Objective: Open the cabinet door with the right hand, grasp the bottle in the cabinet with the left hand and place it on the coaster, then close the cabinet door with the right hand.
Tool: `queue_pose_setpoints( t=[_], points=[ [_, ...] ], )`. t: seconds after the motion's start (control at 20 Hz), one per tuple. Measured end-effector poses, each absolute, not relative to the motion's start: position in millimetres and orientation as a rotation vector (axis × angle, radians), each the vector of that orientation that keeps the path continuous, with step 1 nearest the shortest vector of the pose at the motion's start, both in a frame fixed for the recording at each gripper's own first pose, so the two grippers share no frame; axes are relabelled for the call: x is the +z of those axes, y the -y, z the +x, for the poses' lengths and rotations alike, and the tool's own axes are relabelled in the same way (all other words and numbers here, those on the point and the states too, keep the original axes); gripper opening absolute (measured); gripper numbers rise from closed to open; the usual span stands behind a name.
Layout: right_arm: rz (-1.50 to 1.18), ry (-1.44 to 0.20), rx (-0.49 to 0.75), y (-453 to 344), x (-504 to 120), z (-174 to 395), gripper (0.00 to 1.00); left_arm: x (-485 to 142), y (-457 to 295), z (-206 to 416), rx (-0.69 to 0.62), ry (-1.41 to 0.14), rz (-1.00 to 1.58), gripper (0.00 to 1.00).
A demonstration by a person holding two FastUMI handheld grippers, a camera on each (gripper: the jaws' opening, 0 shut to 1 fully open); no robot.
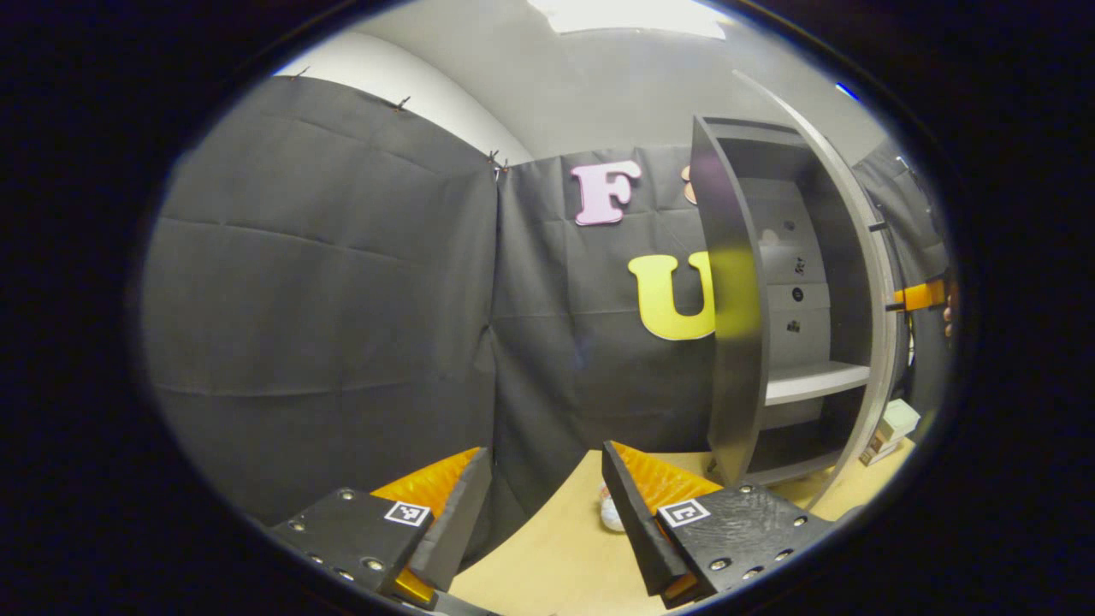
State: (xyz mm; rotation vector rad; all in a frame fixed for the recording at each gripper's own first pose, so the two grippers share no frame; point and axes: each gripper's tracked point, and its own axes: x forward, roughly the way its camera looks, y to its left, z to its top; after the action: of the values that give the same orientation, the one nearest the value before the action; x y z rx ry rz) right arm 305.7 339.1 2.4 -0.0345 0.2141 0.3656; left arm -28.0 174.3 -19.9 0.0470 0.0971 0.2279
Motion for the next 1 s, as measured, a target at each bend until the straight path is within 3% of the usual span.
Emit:
queue_pose_setpoints(
  t=[0.1, 0.2, 0.25, 0.3, 0.55, 1.0],
  points=[
    [-0.046, -0.22, 0.338, -342, -2, 315, 0.91, -20, -179, -33, 0.239, -0.102, 0.049, 0.8],
    [-0.035, -0.21, 0.319, -347, -3, 324, 0.95, -18, -184, -38, 0.253, -0.104, 0.055, 0.8],
    [-0.03, -0.207, 0.298, -345, -2, 330, 0.9, -20, -186, -40, 0.259, -0.107, 0.056, 0.8],
    [-0.018, -0.211, 0.295, -345, -3, 333, 0.94, -21, -188, -41, 0.264, -0.111, 0.055, 0.8],
    [0.016, -0.213, 0.27, -350, -7, 341, 0.9, -22, -197, -50, 0.29, -0.121, 0.046, 0.8],
    [0.018, -0.199, 0.208, -354, -10, 353, 0.93, -19, -191, -51, 0.275, -0.118, 0.05, 0.8]
  ],
)
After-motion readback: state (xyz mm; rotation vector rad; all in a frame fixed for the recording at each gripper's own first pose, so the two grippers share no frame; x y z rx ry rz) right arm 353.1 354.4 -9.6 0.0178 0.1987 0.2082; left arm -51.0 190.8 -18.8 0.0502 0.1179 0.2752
